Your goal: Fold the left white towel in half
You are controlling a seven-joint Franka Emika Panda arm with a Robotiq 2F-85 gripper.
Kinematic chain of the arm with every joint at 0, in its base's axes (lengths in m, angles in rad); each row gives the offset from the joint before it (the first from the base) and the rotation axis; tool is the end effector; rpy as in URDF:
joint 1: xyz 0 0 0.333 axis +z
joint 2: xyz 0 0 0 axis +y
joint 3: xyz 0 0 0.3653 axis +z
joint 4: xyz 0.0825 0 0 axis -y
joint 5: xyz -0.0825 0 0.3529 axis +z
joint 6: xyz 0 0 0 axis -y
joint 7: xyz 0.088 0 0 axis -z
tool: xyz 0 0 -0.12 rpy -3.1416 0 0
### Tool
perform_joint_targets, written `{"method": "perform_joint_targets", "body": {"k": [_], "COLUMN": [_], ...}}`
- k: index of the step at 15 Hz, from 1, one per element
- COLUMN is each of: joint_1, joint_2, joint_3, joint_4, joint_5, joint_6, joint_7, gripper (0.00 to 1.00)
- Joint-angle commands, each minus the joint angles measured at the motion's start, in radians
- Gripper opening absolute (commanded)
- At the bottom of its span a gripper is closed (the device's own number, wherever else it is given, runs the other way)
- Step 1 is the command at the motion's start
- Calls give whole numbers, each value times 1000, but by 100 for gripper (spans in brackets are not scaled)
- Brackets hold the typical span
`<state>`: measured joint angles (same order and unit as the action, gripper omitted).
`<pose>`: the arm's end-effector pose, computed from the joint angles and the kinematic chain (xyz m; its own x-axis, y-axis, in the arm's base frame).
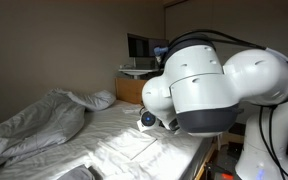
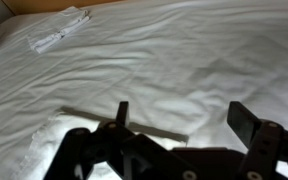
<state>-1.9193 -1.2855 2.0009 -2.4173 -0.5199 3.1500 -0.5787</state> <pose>0.4856 0.0199 0.1215 0.1298 0.5502 -0.8249 0.9268 0.2283 0.2981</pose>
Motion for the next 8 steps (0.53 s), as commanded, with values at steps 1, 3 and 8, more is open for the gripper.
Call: {"method": "perform_joint_targets", "body": {"k": [1,3,8], "joint_1": [-75,-114,-104], "joint_2": [172,220,167], "joint_3": [28,38,32], "joint_4": [-16,-10,16], "joint_5": [-102,-157,-157], "joint_6": [-29,-14,-17], "joint_7": [-114,-177,-143], "gripper": [100,100,100]}}
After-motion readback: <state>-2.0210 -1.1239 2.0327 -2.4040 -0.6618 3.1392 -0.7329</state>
